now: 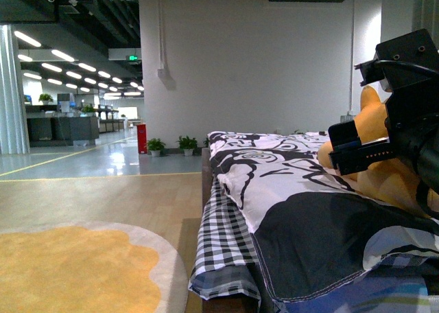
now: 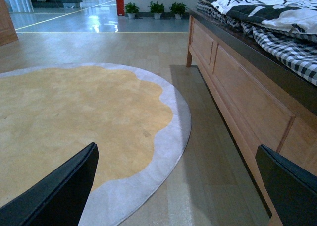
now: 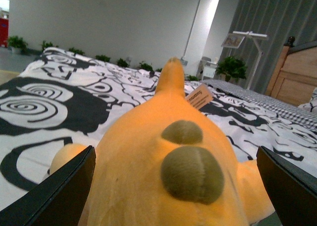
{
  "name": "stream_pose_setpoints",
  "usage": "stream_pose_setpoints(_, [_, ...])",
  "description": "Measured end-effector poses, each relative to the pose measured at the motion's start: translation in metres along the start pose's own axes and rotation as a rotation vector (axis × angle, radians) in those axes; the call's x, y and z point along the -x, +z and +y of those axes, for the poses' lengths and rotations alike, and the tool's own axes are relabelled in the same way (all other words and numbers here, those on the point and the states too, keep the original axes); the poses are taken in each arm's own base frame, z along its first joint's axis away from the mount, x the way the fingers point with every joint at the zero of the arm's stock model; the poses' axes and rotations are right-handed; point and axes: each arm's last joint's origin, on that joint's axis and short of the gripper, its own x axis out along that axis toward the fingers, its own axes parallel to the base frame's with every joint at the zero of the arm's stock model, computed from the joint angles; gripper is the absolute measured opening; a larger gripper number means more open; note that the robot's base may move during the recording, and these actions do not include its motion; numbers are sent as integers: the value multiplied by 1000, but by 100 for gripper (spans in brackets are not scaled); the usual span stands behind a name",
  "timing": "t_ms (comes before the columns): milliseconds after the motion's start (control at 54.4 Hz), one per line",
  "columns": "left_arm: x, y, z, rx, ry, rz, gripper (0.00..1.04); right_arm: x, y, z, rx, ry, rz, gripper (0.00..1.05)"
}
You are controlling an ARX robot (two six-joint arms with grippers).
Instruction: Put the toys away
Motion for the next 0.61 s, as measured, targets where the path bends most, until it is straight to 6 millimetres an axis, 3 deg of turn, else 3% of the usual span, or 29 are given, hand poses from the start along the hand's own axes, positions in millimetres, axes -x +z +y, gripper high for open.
stream_pose_setpoints(184, [0, 0, 0, 0, 0, 0, 98, 7, -2, 7, 31, 24, 8, 97])
stream_pose_setpoints(386, [0, 0, 0, 0, 0, 0, 98, 9, -1, 11, 55, 36, 5, 65])
stream_pose_setpoints(478, [0, 0, 0, 0, 0, 0, 98, 9, 0, 12, 57, 49, 1, 40])
stream_pose_setpoints(607, [0, 0, 0, 0, 0, 0, 98, 8, 0, 10, 52, 69, 15, 21])
